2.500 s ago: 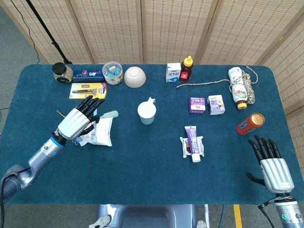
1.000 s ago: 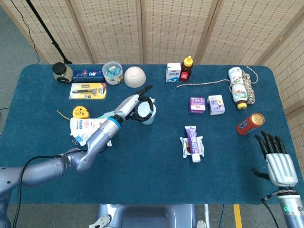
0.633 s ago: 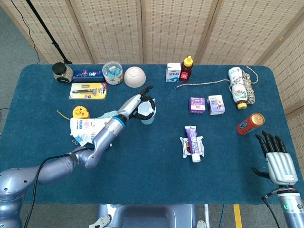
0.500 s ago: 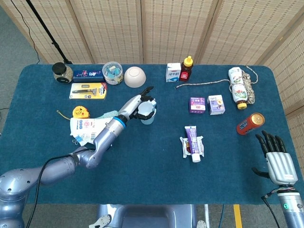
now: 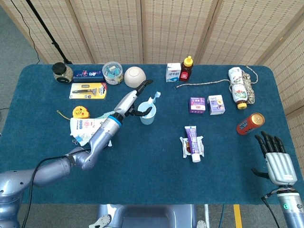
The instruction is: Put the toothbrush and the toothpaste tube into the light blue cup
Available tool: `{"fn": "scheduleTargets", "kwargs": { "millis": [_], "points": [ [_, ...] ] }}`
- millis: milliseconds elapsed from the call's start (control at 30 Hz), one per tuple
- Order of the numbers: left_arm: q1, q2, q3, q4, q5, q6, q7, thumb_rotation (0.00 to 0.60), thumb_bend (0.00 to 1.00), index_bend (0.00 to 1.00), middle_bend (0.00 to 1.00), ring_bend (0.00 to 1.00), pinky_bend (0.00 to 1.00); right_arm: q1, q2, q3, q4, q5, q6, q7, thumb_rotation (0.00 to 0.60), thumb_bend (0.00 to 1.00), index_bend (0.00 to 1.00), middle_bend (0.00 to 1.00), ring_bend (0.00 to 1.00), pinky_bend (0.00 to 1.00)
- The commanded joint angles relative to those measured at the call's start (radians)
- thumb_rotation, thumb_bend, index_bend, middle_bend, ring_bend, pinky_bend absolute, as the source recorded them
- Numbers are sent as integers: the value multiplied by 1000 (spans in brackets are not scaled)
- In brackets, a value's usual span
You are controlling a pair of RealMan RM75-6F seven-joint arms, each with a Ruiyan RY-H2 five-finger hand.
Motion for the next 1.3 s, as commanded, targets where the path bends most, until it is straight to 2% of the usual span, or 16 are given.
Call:
{"fn": "scheduleTargets", "kwargs": {
  "millis": [33,167,400,433,500,700,833,1100,1300],
  "points": [
    [61,128,26,-119,86,88,61,600,373,0,0,0,0,1,4,-6,-2,-10,-2,10,600,0,0,0,0,0],
    [144,342,81,-303,117,121,250,600,353,0,0,0,0,7,10,-16,20,-47,6,32,600,0,0,0,0,0],
    [280,606,148,-525,61,185,526,600,341,0,0,0,0,37,26,-29,101,-132,16,110,600,0,0,0,0,0],
    [338,673,185,-547,49,213,575,600,341,0,0,0,0,52,35,-28,118,-158,19,135,600,0,0,0,0,0],
    [392,732,216,-589,38,241,596,600,341,0,0,0,0,68,42,-31,142,-185,21,175,600,0,0,0,0,0],
    [539,757,302,-513,61,328,511,600,341,0,0,0,0,139,51,-40,207,-263,-11,178,600,0,0,0,0,0],
    [640,780,348,-521,57,408,508,600,341,0,0,0,0,213,63,-65,229,-341,-69,177,600,0,0,0,0,0],
    [739,796,375,-573,35,485,511,600,341,0,0,0,0,321,31,-97,296,-456,-112,173,600,0,0,0,0,0],
    [778,779,382,-613,51,524,528,600,340,0,0,0,0,434,12,-114,317,-536,-211,80,600,0,0,0,0,0]
  ]
}}
